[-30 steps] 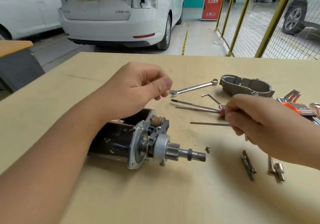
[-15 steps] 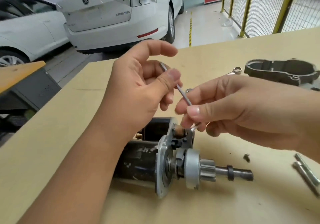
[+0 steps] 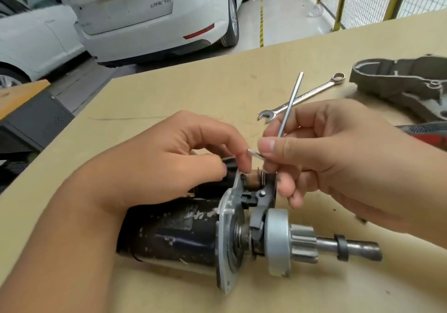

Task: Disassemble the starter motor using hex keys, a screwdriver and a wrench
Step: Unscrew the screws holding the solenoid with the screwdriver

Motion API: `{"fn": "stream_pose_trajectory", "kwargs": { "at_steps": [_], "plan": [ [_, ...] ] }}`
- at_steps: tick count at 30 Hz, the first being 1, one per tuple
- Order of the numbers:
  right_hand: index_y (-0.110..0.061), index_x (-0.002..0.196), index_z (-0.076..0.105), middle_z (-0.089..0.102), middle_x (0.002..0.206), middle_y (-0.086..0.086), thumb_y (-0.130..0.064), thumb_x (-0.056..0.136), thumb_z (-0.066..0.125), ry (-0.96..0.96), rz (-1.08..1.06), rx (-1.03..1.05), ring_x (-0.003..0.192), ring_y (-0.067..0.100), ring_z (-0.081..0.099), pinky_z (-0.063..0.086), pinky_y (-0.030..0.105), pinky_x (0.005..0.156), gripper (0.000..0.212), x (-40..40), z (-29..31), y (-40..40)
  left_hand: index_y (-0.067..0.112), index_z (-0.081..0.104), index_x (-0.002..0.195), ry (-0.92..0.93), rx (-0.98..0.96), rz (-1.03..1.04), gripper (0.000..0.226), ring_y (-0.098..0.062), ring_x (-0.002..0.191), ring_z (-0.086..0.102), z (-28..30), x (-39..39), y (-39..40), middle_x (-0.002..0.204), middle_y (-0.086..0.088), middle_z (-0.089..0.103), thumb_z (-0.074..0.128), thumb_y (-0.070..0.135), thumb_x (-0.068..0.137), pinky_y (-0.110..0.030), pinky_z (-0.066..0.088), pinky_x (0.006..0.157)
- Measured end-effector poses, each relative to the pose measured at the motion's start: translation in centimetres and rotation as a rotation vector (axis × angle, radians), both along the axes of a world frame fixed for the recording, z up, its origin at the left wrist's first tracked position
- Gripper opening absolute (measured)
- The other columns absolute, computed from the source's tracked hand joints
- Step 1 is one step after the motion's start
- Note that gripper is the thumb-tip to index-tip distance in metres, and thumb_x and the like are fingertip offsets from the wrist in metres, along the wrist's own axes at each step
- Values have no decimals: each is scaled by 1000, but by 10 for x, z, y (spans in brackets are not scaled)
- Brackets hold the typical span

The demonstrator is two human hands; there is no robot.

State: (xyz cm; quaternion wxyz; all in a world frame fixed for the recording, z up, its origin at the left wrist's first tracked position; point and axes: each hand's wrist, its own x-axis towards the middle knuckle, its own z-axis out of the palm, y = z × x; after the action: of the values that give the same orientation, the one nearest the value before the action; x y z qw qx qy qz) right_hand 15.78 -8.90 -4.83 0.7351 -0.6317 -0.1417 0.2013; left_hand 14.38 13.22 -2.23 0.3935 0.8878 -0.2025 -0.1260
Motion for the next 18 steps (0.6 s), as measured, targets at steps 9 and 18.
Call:
{"fn": "stream_pose_trajectory", "kwargs": {
  "at_steps": [9, 18],
  "plan": [
    [-1, 73, 71, 64, 61, 19, -8, 72, 79, 73, 77, -52, 42, 19, 58, 50, 24, 41, 10, 1, 2, -7, -16, 68, 94, 51, -100, 37, 41, -60, 94, 61, -9, 1, -5, 103, -42, 64, 68, 21, 75, -42, 49, 76],
    [-10, 72, 72, 63, 54, 19, -15, 74, 84, -49, 171, -359, 43, 29, 61, 53, 31, 46, 13, 2, 4, -13, 25, 79, 89, -22, -34, 92, 31, -50, 89, 60, -3, 4, -11, 94, -16, 72, 51, 14, 80, -64, 50, 81]
  ]
}}
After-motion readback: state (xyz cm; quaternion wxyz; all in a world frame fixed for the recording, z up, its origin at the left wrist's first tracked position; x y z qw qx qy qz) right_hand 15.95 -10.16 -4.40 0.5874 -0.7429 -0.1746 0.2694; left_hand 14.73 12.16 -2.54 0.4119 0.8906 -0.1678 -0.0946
